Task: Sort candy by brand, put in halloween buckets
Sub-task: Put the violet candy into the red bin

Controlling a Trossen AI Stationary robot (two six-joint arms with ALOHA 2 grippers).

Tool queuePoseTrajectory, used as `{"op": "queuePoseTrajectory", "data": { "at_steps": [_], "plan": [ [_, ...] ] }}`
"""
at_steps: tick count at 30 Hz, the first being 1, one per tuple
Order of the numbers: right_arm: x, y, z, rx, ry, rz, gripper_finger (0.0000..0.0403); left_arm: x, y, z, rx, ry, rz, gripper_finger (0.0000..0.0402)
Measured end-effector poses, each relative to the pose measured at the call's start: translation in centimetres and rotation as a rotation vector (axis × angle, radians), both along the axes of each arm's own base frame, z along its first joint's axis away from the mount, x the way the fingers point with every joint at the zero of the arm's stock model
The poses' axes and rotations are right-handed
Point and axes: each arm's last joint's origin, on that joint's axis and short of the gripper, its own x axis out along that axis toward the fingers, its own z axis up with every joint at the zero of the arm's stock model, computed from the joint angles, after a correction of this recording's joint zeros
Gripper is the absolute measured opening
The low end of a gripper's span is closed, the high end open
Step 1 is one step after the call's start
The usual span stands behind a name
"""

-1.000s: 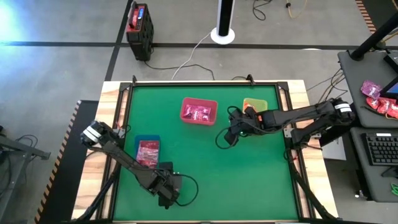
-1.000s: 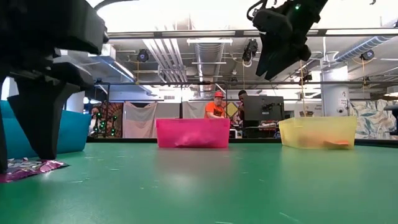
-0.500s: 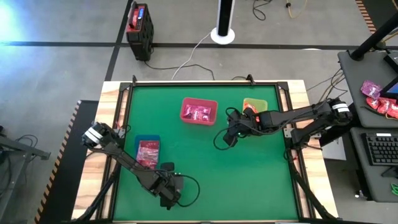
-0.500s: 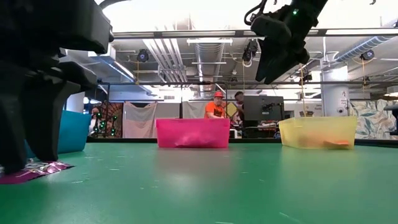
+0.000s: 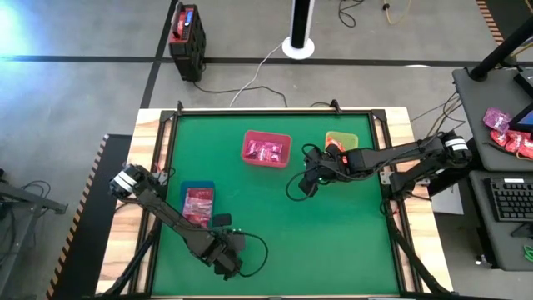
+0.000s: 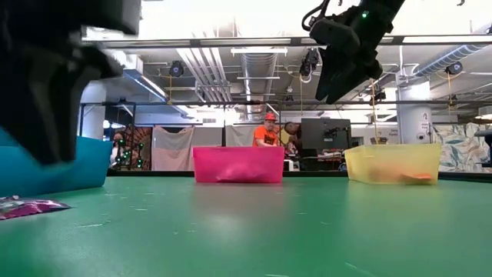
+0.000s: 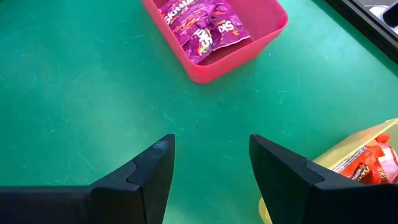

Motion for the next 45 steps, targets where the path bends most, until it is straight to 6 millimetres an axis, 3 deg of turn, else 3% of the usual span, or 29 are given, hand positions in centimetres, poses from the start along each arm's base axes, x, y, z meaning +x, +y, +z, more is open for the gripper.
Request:
{"op": "queuePoseTrajectory", "data": {
  "at_steps": [5,14,19,38,45],
  "plan": [
    [0.0,0.1,0.0,0.000,0.000,0.004,0.0201,-0.4,-0.5,1.1,0.029,0.011,0.006,0.0110],
    [0.3,0.8,0.2,0.001,-0.037,0.031,0.0201,-1.4,-1.1,-0.4,-0.020,0.039,-0.048,0.0222],
    [0.4,0.8,0.3,-0.002,-0.055,0.040,0.0201,-1.5,-1.1,-0.6,-0.024,0.048,-0.062,0.0252],
    [0.6,0.9,0.4,-0.013,-0.064,0.059,0.0201,-1.7,-0.4,-3.0,-0.125,0.031,-0.109,0.0252],
    [0.7,0.9,0.4,-0.016,-0.073,0.064,0.0201,-1.5,-0.1,-3.2,-0.100,0.024,-0.144,0.0181]
  ]
}}
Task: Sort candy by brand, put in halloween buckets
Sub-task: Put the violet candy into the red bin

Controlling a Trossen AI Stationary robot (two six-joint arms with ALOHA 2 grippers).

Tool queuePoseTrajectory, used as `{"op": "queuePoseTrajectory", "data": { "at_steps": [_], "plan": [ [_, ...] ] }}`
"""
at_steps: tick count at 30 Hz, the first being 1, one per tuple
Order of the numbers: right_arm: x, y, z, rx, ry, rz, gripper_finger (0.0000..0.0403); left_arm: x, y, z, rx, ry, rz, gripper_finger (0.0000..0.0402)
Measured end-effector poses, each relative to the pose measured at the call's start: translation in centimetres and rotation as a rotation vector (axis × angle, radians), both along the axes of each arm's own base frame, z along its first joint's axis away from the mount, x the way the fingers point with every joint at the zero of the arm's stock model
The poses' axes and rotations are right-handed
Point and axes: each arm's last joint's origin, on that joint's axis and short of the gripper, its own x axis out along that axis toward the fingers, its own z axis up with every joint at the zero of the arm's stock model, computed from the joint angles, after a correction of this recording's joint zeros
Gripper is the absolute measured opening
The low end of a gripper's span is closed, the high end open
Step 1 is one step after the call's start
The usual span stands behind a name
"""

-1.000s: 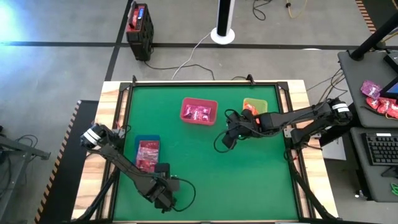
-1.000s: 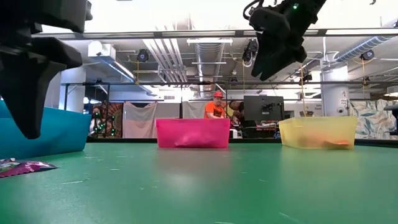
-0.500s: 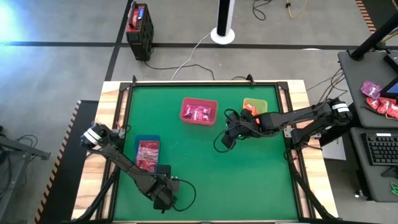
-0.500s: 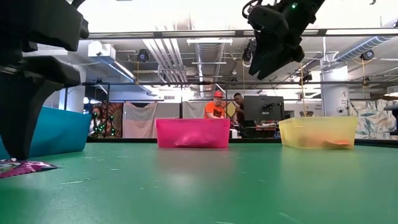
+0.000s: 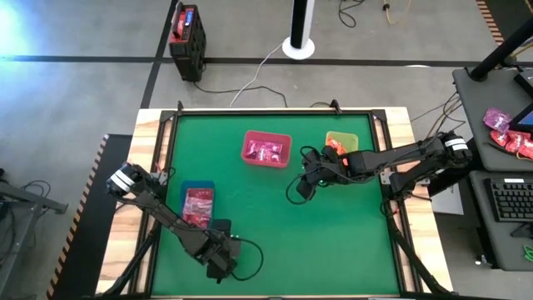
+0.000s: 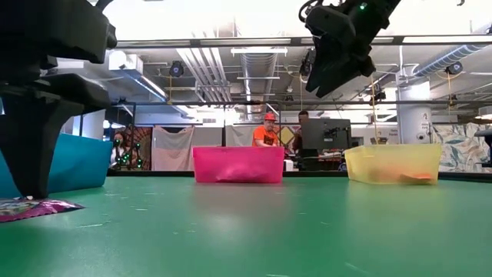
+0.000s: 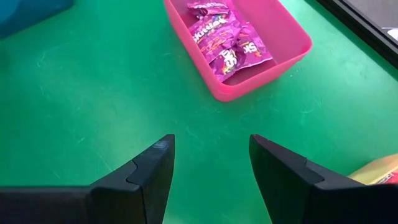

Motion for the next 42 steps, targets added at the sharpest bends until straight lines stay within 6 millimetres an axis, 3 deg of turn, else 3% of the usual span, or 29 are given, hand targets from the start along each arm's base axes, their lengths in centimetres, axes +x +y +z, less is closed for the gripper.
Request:
{"op": "queuePoseTrajectory", "data": {
  "at_steps": [10,15,22,26,29,32,36,42],
  "plan": [
    [0.1,0.0,0.0,-0.005,-0.003,0.008,0.0201,0.2,0.2,0.0,0.054,-0.038,-0.011,0.0047],
    [0.1,0.0,0.0,-0.005,-0.004,0.008,0.0201,0.2,0.3,0.7,0.139,-0.063,-0.009,0.0004],
    [0.0,0.0,-0.4,-0.005,0.000,0.008,0.0201,-0.7,-0.1,4.6,0.335,-0.152,-0.130,0.0026],
    [-0.1,0.0,-1.0,-0.004,-0.002,0.007,0.0201,-1.5,-0.2,6.3,0.267,-0.162,-0.227,0.0025],
    [-0.1,0.0,-1.5,-0.004,-0.007,0.007,0.0201,-2.0,-0.2,5.6,0.155,-0.076,-0.282,0.0007],
    [-0.2,0.0,-1.9,-0.004,-0.011,0.007,0.0201,-1.7,-0.2,5.5,0.193,-0.135,-0.259,0.0007],
    [-0.2,0.0,-2.0,-0.004,-0.009,0.007,0.0201,-0.9,-0.1,4.4,0.214,-0.139,-0.216,0.0034],
    [0.0,0.0,-1.9,-0.010,-0.032,0.019,0.0201,-0.3,1.6,2.7,0.097,-0.047,-0.138,0.0103]
  ]
}}
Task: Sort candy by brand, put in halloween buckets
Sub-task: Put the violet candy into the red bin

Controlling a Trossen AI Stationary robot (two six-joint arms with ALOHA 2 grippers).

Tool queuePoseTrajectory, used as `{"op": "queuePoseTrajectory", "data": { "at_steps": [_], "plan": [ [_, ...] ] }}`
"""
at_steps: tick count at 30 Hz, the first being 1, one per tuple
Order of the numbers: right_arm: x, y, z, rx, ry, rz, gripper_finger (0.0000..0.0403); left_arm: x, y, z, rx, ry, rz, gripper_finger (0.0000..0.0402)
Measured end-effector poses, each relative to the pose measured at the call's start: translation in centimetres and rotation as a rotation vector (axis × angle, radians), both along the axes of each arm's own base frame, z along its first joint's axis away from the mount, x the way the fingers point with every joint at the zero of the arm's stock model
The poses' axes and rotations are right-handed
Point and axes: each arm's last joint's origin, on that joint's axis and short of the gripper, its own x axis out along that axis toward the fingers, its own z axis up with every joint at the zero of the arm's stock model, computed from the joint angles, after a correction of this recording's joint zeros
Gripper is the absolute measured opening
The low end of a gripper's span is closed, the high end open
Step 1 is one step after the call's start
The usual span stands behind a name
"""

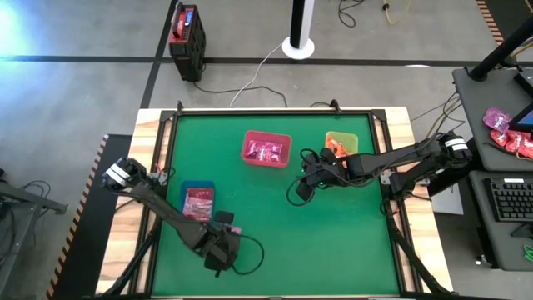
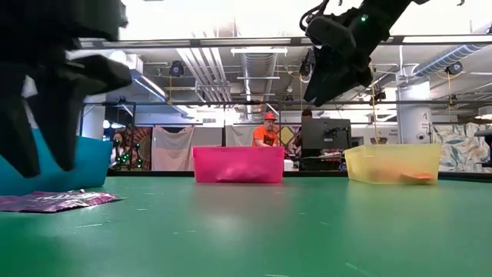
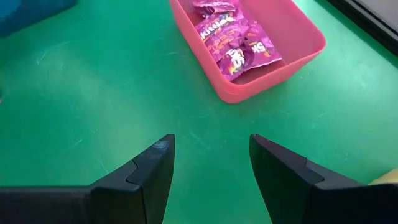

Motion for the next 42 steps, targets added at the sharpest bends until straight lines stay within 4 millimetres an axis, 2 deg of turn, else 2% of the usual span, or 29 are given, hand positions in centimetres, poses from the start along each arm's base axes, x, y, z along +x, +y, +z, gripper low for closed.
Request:
{"op": "queuePoseTrajectory", "data": {
  "at_steps": [9,14,19,35,42],
  "plan": [
    [0.1,0.0,0.1,-0.020,0.001,0.027,0.0201,0.4,1.0,0.1,-0.034,-0.018,0.073,0.0231],
    [0.1,0.0,0.1,-0.024,0.001,0.033,0.0201,0.0,2.0,-1.0,-0.121,0.002,0.081,0.0271],
    [0.1,0.0,0.1,-0.024,0.002,0.033,0.0201,-0.1,2.6,-1.8,-0.191,-0.034,0.084,0.0279],
    [0.1,0.0,0.1,-0.024,0.002,0.033,0.0201,-0.7,3.9,-3.7,-0.209,-0.167,0.095,0.0272],
    [0.1,0.0,0.1,-0.024,0.002,0.033,0.0201,-0.6,3.8,-1.8,-0.176,-0.157,0.068,0.0262]
  ]
}}
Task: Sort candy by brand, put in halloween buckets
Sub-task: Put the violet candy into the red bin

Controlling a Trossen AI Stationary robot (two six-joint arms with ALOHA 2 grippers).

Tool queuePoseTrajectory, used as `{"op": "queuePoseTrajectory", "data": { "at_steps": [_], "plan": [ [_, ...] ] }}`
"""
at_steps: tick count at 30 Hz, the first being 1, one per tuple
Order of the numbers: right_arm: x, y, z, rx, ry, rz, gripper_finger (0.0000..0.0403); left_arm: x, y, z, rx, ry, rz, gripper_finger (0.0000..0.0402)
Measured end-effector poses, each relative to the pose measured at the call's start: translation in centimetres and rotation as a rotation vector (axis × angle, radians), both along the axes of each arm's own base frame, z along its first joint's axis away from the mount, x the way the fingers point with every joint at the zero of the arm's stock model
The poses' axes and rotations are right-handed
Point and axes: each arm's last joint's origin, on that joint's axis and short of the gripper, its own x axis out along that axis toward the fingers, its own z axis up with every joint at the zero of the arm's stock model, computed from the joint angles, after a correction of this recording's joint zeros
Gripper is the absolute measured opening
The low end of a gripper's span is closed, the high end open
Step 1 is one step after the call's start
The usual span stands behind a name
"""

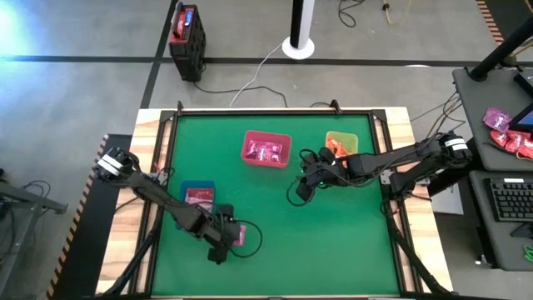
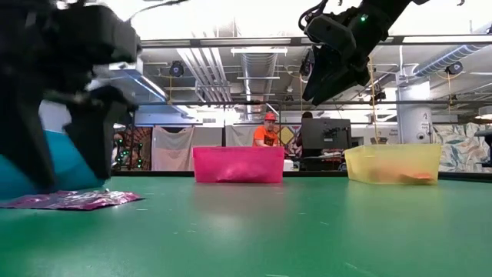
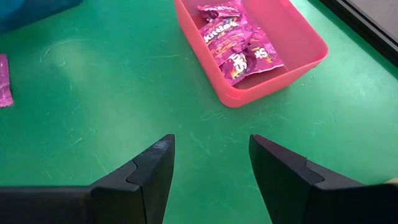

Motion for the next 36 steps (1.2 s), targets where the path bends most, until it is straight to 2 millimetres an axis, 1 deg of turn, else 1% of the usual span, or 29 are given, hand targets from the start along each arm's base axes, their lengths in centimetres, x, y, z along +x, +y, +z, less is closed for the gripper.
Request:
{"op": "queuePoseTrajectory", "data": {
  "at_steps": [3,5,7,11,14,20,24,29,36],
  "plan": [
    [0.0,0.0,0.0,0.001,0.000,-0.001,0.0201,-0.2,-0.1,1.1,0.073,0.028,0.020,0.0262],
    [0.0,0.0,0.0,0.001,-0.001,-0.002,0.0201,-0.3,-0.2,1.0,0.112,0.051,0.023,0.0262],
    [0.0,0.0,0.0,0.001,-0.001,-0.002,0.0201,-0.3,-0.3,0.9,0.109,0.041,0.020,0.0262],
    [0.0,0.0,0.0,0.001,-0.001,-0.002,0.0201,-0.7,0.1,-0.3,0.108,0.038,0.025,0.0262],
    [0.0,0.0,0.0,0.001,-0.001,-0.002,0.0201,-0.6,0.2,-0.9,0.065,-0.012,0.034,0.0262],
    [0.0,0.0,0.0,0.001,-0.001,-0.003,0.0201,-1.0,0.8,-2.2,-0.007,-0.040,0.062,0.0255],
    [0.0,0.0,0.0,0.001,-0.002,-0.003,0.0201,-1.1,0.9,-2.5,-0.022,-0.052,0.067,0.0222],
    [0.0,0.0,0.0,0.001,-0.002,-0.003,0.0201,-1.1,0.9,-2.5,-0.020,-0.051,0.058,0.0159],
    [0.0,0.0,0.0,0.002,-0.008,-0.003,0.0201,-0.9,0.7,-2.4,-0.006,-0.088,0.011,0.0084]
  ]
}}
